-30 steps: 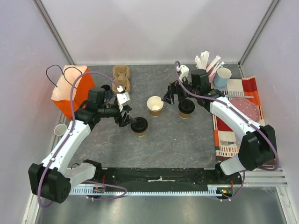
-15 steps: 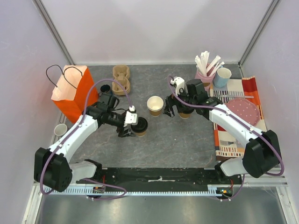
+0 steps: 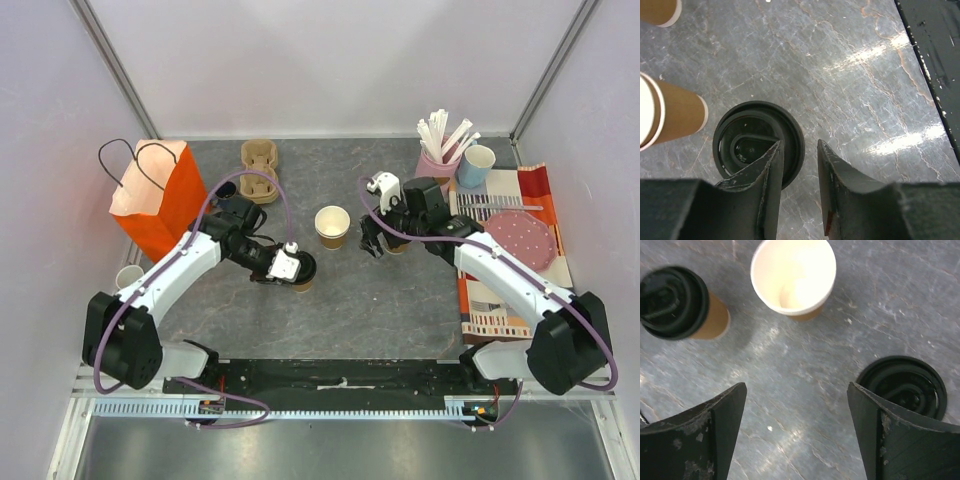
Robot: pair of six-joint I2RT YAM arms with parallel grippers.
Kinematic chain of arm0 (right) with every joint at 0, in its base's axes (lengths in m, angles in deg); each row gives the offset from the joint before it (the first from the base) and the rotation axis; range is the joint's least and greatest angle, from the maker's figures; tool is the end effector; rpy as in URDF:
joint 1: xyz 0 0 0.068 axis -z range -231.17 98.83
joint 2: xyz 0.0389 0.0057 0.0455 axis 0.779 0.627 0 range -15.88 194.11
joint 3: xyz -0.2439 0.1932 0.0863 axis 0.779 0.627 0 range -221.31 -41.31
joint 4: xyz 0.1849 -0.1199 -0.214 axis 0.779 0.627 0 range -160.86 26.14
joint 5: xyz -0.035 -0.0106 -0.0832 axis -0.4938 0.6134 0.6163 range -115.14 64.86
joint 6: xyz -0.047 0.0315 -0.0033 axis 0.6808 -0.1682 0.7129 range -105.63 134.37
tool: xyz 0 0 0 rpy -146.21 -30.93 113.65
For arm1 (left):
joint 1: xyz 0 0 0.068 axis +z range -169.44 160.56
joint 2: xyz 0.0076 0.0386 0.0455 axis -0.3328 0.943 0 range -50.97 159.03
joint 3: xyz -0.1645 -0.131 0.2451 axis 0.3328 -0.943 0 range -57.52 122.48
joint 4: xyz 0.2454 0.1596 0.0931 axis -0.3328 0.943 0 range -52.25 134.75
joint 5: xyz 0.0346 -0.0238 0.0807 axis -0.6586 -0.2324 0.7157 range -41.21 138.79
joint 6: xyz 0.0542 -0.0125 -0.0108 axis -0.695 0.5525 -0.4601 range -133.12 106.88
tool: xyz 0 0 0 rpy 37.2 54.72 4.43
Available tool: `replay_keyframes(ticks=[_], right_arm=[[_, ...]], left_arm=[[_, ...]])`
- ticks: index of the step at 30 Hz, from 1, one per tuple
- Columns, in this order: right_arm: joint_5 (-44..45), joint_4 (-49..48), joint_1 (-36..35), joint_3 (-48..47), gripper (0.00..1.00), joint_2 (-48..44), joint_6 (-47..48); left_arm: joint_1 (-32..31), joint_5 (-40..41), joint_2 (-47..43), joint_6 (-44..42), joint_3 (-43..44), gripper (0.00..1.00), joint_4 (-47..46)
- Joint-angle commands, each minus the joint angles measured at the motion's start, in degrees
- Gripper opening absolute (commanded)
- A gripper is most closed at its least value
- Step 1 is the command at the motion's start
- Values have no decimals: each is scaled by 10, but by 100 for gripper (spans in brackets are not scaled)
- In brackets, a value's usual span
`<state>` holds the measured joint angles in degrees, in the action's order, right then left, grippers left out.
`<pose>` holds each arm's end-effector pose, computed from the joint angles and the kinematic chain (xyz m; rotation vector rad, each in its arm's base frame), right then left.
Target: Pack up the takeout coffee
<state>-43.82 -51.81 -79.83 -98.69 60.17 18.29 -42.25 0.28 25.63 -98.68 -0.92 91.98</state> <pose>0.2828 0.1690 0.3144 -0.8047 2.1066 0.5973 0.2376 -0.1322 0.2801 2.0129 1.2698 -0.7426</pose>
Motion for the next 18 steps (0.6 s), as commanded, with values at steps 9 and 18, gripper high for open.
replay_keyframes(ticks=[9,18], right_arm=[[112,171,-1,-99,63,54,204],[152,187,-2,-115,52,95,240]], left_arm=[[-18,19,28,-41,27,33,25],[-36,23,37,-35,33,26,20]])
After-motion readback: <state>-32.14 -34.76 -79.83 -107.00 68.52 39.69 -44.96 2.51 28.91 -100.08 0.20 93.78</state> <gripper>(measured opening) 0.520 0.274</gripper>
